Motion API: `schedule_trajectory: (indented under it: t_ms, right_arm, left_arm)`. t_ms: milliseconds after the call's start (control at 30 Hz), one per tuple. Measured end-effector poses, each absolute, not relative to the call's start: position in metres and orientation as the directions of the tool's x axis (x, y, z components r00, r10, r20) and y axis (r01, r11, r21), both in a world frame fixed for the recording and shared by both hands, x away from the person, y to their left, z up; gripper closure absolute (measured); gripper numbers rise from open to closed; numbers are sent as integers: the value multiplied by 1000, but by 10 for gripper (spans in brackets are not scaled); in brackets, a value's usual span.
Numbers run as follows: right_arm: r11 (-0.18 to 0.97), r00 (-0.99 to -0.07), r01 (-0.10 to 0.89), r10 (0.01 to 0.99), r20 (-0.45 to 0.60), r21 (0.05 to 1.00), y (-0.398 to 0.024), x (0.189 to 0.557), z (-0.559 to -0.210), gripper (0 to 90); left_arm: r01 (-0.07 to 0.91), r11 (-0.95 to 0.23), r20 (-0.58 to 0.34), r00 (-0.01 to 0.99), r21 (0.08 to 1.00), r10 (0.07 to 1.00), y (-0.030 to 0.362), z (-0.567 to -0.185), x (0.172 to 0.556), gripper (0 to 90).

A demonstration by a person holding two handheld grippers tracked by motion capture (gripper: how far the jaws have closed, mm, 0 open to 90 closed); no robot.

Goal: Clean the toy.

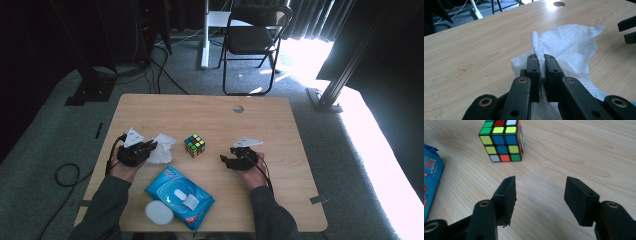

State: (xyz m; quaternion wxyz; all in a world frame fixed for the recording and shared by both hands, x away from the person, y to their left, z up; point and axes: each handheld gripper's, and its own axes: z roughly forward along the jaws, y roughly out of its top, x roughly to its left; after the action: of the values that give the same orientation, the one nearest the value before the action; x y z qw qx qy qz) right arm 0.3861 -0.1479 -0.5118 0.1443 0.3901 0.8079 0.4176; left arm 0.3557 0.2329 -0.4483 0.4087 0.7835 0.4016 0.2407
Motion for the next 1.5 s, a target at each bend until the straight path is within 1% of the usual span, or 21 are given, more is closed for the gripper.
schedule_trajectory:
  t_ms: [100, 267, 433, 533, 767, 833, 933, 1100, 1233, 1367, 1500]
  right_arm:
    - [342, -660, 499, 745, 94, 797, -142, 388, -513, 448]
    - [361, -673, 491, 735, 82, 793, -131, 395, -514, 433]
    - [366, -697, 461, 713, 75, 808, -116, 397, -513, 363]
    - [366, -700, 459, 710, 76, 810, -107, 399, -517, 299]
    - [363, -709, 465, 699, 93, 808, -93, 404, -522, 280]
    - [383, -712, 461, 698, 76, 800, -88, 406, -523, 276]
    - [382, -718, 454, 692, 76, 805, -82, 409, -522, 266]
    - [401, -722, 439, 691, 50, 804, -68, 414, -521, 215]
    - [418, -726, 432, 687, 33, 799, -54, 421, -523, 203]
    - [428, -728, 444, 684, 38, 787, -44, 428, -527, 206]
    - [430, -715, 458, 698, 35, 779, -40, 432, -533, 243]
  left_arm:
    - [430, -339, 47, 560, 837, 827, 233, -447, 358, 843]
    - [423, -338, 50, 561, 841, 826, 232, -445, 362, 842]
    - [421, -332, 47, 559, 844, 828, 232, -446, 367, 842]
    - [425, -333, 45, 559, 842, 828, 231, -448, 369, 843]
    - [427, -333, 43, 561, 841, 827, 230, -451, 371, 843]
    - [426, -331, 42, 559, 842, 828, 231, -451, 371, 842]
    - [426, -323, 36, 557, 845, 830, 232, -451, 371, 842]
    - [430, -319, 31, 557, 845, 830, 232, -453, 372, 843]
    - [430, -320, 29, 560, 845, 828, 231, -454, 373, 842]
    - [431, -315, 25, 558, 846, 830, 232, -454, 373, 842]
    - [436, -312, 19, 557, 844, 830, 234, -455, 374, 842]
